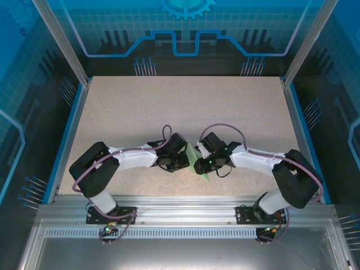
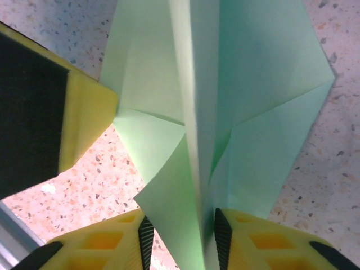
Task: Fold a paper plane with a square sheet of paper (pick it up from the middle)
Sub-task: Move a paper plane to the center of the table.
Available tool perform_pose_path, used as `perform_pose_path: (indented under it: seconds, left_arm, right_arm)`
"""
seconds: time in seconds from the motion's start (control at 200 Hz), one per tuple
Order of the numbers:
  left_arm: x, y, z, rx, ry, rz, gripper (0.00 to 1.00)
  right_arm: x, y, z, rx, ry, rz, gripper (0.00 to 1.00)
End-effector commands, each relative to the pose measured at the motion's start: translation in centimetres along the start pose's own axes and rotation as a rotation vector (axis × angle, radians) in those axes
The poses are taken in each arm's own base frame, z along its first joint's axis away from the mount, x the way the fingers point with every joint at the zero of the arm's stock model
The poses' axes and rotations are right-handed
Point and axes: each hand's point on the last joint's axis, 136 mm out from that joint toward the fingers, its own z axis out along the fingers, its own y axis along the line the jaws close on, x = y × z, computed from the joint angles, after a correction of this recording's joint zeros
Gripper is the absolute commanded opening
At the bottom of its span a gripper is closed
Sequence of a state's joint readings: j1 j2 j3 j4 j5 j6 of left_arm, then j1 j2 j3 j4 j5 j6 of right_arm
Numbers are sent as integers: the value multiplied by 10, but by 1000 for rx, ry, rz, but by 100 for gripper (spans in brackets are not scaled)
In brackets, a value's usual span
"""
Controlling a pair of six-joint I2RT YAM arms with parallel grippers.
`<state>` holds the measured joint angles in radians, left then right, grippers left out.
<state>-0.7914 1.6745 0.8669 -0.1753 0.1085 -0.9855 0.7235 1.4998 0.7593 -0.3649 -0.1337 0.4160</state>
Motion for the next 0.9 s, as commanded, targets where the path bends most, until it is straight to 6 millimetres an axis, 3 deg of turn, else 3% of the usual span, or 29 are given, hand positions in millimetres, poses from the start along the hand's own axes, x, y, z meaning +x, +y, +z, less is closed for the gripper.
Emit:
perform_pose_path:
  seconds: [0.0, 0.32, 0.685, 0.89]
  left_arm:
    - [0, 0, 0, 2, -5, 23, 14]
    - [0, 1, -1, 0, -8, 20, 14]
    - [0, 0, -3, 1, -10, 24, 14]
    - [0, -1, -4, 7, -13, 25, 15]
  right_arm:
    - [1, -5, 5, 90, 30, -33, 30]
    - [3, -14, 14, 233, 63, -58, 26]
    - [-1, -16, 10, 270, 36, -32, 26]
    - [2, -18, 17, 272, 64, -27, 17]
